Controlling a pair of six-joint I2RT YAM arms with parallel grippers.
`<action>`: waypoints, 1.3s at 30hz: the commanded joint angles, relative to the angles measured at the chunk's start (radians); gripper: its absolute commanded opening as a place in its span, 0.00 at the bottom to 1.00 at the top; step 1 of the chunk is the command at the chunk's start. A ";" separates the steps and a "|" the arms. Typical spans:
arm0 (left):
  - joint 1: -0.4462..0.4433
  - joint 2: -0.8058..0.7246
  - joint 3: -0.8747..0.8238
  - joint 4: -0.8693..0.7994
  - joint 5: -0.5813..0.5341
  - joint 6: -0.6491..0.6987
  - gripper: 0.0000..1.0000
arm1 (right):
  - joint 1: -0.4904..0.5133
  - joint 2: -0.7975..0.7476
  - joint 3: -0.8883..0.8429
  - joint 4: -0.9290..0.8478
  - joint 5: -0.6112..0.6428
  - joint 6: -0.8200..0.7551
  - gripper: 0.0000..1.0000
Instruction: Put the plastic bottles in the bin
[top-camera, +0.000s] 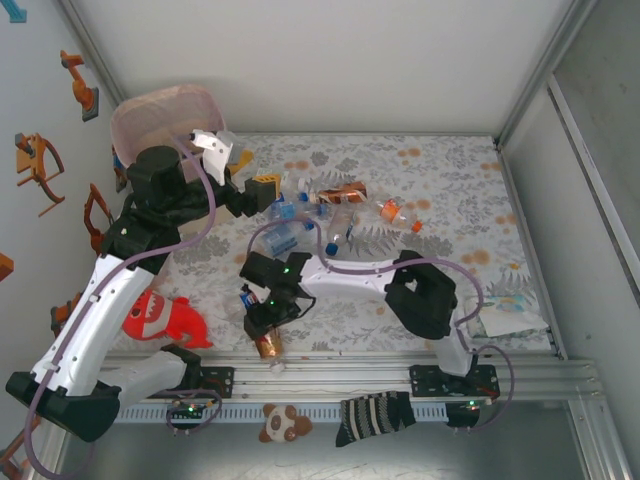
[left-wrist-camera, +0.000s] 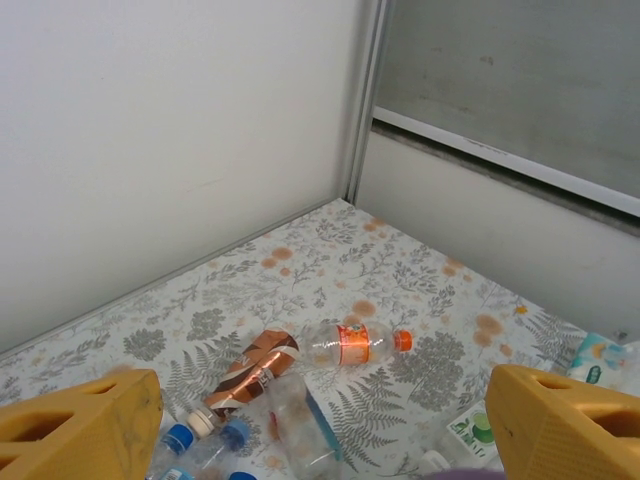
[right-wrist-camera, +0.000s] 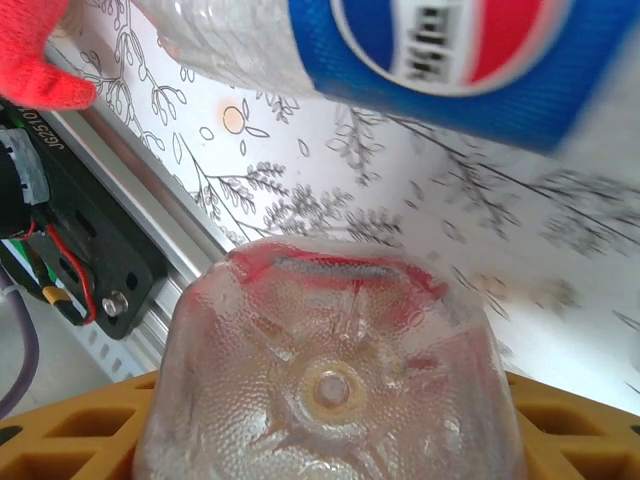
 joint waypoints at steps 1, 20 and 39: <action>0.005 -0.003 -0.003 0.022 0.015 -0.025 0.84 | -0.013 -0.117 -0.046 0.032 0.101 -0.005 0.60; 0.006 0.012 -0.023 0.056 0.212 -0.021 0.84 | -0.356 -0.610 -0.293 0.256 0.268 -0.129 0.57; -0.026 0.196 -0.041 0.166 0.613 -0.046 0.89 | -0.495 -0.732 -0.050 0.333 0.031 -0.255 0.57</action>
